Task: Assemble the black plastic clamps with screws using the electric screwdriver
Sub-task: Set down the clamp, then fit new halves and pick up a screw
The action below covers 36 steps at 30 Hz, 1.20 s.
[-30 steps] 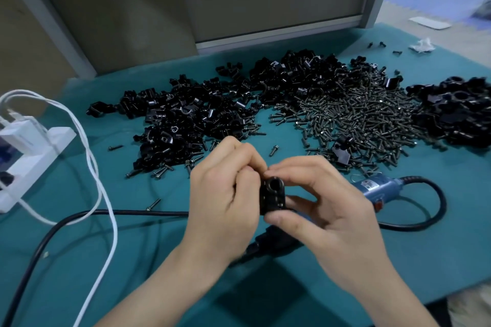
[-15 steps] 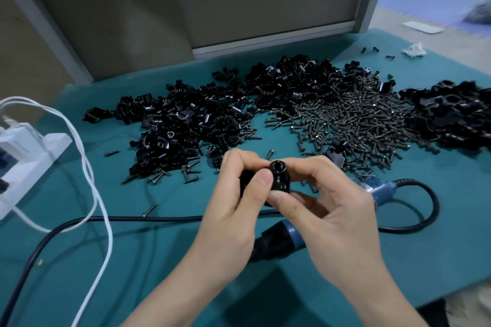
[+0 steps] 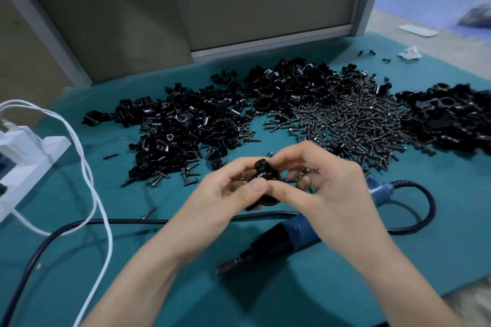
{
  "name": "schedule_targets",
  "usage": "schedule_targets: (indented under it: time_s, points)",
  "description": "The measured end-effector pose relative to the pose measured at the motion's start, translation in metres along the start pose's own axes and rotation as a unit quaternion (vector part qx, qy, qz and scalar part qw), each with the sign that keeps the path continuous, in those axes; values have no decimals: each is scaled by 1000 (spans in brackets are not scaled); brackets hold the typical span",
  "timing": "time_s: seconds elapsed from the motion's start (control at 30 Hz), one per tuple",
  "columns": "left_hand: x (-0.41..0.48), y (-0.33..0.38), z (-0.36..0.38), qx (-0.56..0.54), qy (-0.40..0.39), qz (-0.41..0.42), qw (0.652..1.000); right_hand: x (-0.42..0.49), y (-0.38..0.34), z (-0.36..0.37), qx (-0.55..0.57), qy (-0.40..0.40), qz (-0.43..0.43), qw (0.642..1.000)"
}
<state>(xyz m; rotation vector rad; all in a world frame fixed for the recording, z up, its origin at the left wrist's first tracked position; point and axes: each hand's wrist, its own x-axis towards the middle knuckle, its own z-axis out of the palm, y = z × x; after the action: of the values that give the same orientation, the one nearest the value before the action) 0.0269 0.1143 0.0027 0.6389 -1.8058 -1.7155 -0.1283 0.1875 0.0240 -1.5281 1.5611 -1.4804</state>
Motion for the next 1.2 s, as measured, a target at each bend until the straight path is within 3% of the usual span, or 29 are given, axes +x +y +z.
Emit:
schedule_targets:
  time_s: [0.07, 0.13, 0.2, 0.27, 0.37, 0.47, 0.57, 0.67, 0.8, 0.93, 1.07, 1.2]
  points:
    - [4, -7, -5, -27, 7, -20, 999, 14, -4, -6, -8, -95, 37, 995]
    - [6, -20, -8, -111, 76, -52, 990, 33, -7, -18, 3, -191, 71, 979]
    - [6, -33, -13, -194, 159, -72, 965, 60, -3, -33, -22, -159, 72, 984]
    - [6, -43, -18, -222, 212, -87, 948, 92, 12, -45, -127, -80, 78, 986]
    - [5, -52, -20, -222, 241, -89, 941, 125, 43, -41, -338, -143, 112, 923]
    - [5, -53, -20, -217, 242, -69, 943, 135, 66, -20, -391, -247, 107, 880]
    - [6, -54, -19, -186, 271, -61, 942, 142, 78, 0, -433, -295, 60, 850]
    - [7, -52, -29, -259, 355, -20, 898, 153, 88, 5, -474, -261, 83, 837]
    - [1, -48, -52, -407, 374, 20, 833, 168, 92, 7, -453, -183, 87, 868]
    - [1, -51, -53, -395, 332, -6, 857, 174, 93, 33, -413, -221, 67, 881]
    - [1, -55, -50, -188, 350, 18, 918, 175, 102, 51, -417, -241, 70, 874]
    - [2, -58, -47, -88, 353, 34, 931, 171, 104, 47, -434, -254, 66, 862]
